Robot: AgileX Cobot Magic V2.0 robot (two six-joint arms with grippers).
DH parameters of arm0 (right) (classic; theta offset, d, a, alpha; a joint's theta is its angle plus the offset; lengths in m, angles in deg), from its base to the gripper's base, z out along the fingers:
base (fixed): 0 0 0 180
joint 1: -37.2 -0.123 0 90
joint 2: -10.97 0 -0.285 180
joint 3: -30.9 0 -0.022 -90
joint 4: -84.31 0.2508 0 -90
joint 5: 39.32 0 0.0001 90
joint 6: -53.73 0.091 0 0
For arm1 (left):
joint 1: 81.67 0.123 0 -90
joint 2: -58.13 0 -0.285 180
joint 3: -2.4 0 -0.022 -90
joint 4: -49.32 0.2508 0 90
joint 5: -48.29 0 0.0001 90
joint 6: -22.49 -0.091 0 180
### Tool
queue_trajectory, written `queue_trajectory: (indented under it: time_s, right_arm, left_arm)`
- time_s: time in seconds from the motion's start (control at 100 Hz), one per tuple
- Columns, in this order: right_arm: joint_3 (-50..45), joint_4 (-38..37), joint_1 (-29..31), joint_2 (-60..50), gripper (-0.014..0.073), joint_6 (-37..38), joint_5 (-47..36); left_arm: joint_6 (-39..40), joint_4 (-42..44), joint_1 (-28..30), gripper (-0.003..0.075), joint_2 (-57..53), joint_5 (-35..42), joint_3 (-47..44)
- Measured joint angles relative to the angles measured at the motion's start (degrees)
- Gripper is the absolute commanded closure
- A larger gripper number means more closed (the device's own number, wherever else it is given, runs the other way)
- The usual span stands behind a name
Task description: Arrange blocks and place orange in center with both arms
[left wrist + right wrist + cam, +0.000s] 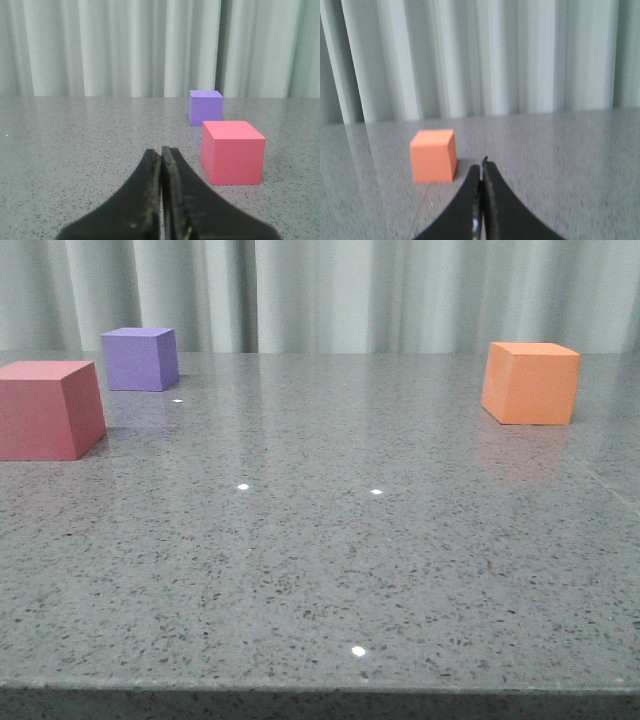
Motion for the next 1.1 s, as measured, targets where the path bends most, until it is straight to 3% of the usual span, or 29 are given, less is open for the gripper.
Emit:
queue_trajectory:
  time_s: [0.24, 0.58, 0.72, 0.99, 1.1]
  right_arm:
    - [15.6, 0.66, 0.0, 4.93, 0.0662, 0.0, 13.3]
    - [42.52, 1.03, 0.0, 31.24, 0.0662, 0.0, 42.67]
    - [48.08, 1.03, 0.0, 40.1, 0.0662, 0.0, 46.79]
    - [48.69, 1.12, 0.0, 48.58, 0.0655, 0.0, 48.42]
    - [48.69, 1.12, 0.0, 49.81, 0.0565, 0.0, 49.7]
  left_arm:
    - [0.0, 0.0, 0.0, 0.0741, 0.0, 0.0, 0.0]
    - [0.0, 0.0, 0.0, 0.0741, 0.0, 0.0, 0.0]
    - [0.0, 0.0, 0.0, 0.0741, 0.0, 0.0, 0.0]
    - [0.0, 0.0, 0.0, 0.0741, 0.0, 0.0, 0.0]
    - [0.0, 0.0, 0.0, 0.0741, 0.0, 0.0, 0.0]
